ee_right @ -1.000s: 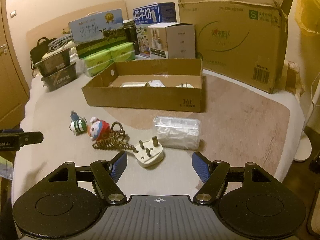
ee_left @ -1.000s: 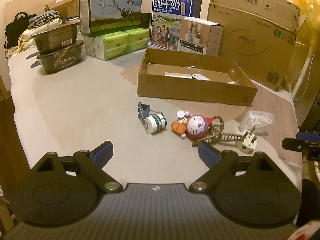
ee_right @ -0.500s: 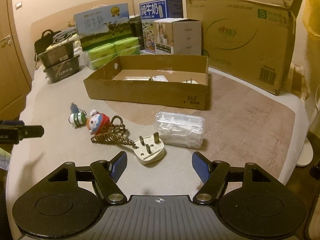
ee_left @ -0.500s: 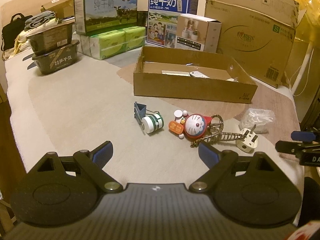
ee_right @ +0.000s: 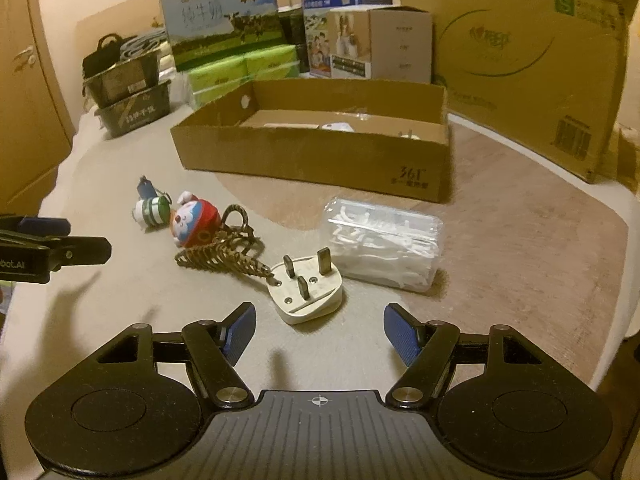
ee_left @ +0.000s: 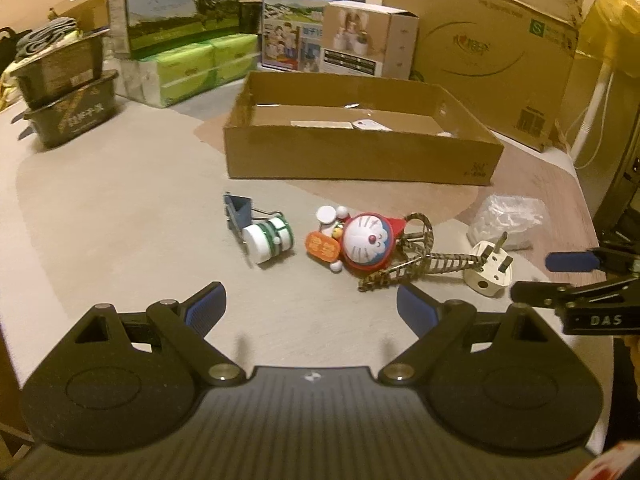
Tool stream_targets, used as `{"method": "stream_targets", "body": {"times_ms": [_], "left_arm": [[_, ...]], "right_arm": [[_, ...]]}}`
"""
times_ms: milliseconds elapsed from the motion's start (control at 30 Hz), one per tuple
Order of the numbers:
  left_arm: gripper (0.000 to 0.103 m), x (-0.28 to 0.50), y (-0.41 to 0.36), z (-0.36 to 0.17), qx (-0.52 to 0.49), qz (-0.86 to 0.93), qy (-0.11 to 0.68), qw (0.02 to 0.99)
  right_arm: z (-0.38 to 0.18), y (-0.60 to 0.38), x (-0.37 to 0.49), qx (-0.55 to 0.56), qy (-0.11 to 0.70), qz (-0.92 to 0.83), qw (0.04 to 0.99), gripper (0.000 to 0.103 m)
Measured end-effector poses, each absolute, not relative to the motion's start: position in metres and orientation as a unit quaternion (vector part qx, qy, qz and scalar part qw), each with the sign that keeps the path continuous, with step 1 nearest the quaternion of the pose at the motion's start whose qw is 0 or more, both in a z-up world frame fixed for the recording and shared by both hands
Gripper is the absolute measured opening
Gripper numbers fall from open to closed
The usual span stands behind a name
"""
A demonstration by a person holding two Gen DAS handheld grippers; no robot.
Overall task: Organize rigid objects
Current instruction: 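Reach for and grasp the white three-pin plug with the right gripper, then grasp the leopard-print keychain ring with the left gripper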
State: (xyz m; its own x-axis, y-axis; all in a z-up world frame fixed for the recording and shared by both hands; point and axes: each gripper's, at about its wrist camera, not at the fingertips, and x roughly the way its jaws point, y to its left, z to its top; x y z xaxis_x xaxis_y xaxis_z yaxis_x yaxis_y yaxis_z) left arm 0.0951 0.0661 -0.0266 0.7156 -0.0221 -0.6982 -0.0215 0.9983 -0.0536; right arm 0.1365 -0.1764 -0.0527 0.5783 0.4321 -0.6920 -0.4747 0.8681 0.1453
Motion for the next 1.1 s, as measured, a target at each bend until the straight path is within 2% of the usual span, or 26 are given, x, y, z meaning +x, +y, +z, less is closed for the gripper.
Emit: {"method": "stream_targets", "body": {"times_ms": [367,500,567,733,1100], "left_arm": [[0.09,0.118,0.053,-0.048,-0.026,-0.061,0.388,0.919],[0.09,0.125,0.047,-0.053,-0.024,-0.073,0.388,0.919],[0.09,0.128,0.046,-0.054,-0.028,-0.076,0.387,0.918],[0.09,0.131,0.042,-0.054,-0.033,-0.082,0.385,0.919],[0.07,0.134,0.015,-0.044,-0.037,-0.119,0.375,0.919]], "right_arm": [[-0.075,-0.154,0.164,-0.08,0.375,0.294,0.876,0.07],[-0.081,-0.15,0.171,-0.081,0.378,0.3,0.872,0.061],[-0.082,-0.148,0.172,-0.081,0.373,0.303,0.873,0.052],[-0.081,-0.149,0.172,-0.079,0.378,0.302,0.872,0.051],[-0.076,-0.183,0.152,-0.054,0.401,0.248,0.88,0.051]]}}
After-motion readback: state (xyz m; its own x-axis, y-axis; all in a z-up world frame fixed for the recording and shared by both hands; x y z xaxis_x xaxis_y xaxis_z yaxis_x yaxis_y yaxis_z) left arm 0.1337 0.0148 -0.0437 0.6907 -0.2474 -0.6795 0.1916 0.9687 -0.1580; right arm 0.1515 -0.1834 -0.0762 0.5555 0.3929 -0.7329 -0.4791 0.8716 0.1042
